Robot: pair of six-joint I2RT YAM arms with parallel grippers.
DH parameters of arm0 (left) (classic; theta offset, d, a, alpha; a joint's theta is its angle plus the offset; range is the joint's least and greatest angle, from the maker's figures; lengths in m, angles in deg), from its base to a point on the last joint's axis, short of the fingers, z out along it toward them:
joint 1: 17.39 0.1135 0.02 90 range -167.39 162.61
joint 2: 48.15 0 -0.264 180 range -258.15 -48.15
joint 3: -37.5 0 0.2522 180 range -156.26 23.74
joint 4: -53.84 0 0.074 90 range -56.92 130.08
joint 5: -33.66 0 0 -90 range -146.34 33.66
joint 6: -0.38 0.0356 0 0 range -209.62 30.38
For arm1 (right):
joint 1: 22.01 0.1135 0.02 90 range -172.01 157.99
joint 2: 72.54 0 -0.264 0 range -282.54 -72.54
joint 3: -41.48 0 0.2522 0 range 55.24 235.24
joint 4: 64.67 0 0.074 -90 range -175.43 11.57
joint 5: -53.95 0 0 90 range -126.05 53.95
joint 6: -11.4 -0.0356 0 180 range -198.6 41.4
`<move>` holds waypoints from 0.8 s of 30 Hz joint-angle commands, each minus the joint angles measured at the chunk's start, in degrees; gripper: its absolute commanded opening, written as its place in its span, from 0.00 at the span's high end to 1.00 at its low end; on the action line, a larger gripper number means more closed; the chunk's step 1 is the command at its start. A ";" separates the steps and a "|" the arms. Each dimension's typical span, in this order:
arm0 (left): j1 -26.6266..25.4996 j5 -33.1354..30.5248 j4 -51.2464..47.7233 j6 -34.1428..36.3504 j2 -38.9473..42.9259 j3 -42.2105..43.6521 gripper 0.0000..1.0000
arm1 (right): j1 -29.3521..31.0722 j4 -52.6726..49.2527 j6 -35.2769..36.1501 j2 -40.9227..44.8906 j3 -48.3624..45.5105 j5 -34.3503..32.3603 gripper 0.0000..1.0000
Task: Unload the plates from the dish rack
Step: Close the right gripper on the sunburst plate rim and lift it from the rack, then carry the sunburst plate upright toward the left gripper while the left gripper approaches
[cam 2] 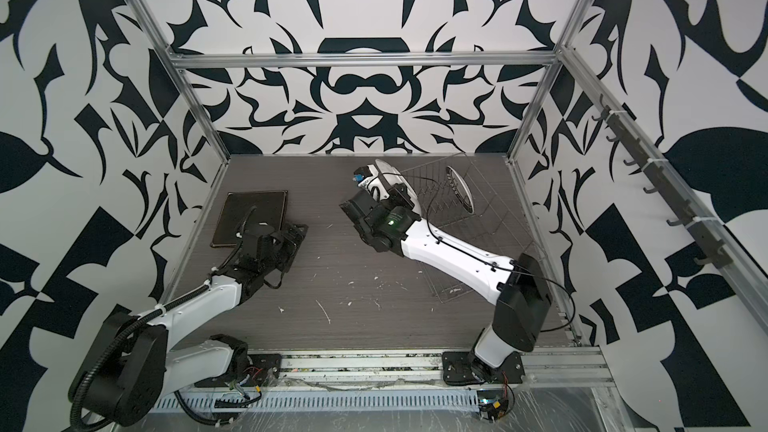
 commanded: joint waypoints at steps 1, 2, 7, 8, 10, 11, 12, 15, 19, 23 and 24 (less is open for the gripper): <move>-0.24 1.02 1.93 0.93 -0.83 -0.93 0.01 | 0.39 6.63 -3.99 6.90 -1.78 4.58 1.00; -0.25 1.11 2.35 0.87 -0.92 -0.79 0.01 | 0.36 7.67 -4.66 8.36 -2.86 6.84 1.00; -0.67 1.79 3.77 1.01 -1.18 -0.73 0.01 | 0.31 10.06 -9.41 13.73 -6.18 14.68 1.00; -0.69 2.02 3.93 0.94 -1.32 -0.87 0.01 | 0.31 10.59 -10.21 14.63 -6.79 16.13 1.00; -0.78 3.08 4.67 0.91 -1.61 -1.16 0.01 | 0.31 11.59 -11.38 16.20 -7.92 18.82 1.00; -0.84 3.70 5.00 1.05 -1.79 -1.47 0.01 | 0.31 12.13 -12.29 16.90 -8.51 20.22 1.00; -0.93 4.14 5.18 1.12 -1.88 -1.75 0.01 | 0.23 12.60 -12.98 17.50 -9.10 21.41 1.00; -1.38 5.15 6.52 2.31 -2.15 -2.32 0.01 | -0.04 13.46 -15.46 18.67 -10.37 25.33 1.00; -1.87 6.52 9.35 3.21 -2.57 -2.34 0.01 | -0.48 13.99 -19.87 18.96 -11.73 27.90 1.00; -2.01 8.42 11.82 3.02 -3.75 -2.32 0.00 | -1.57 15.49 -25.97 19.53 -13.97 33.70 1.00; -2.01 8.81 12.43 3.00 -4.10 -2.43 0.00 | -1.77 16.15 -27.53 19.78 -14.69 35.29 1.00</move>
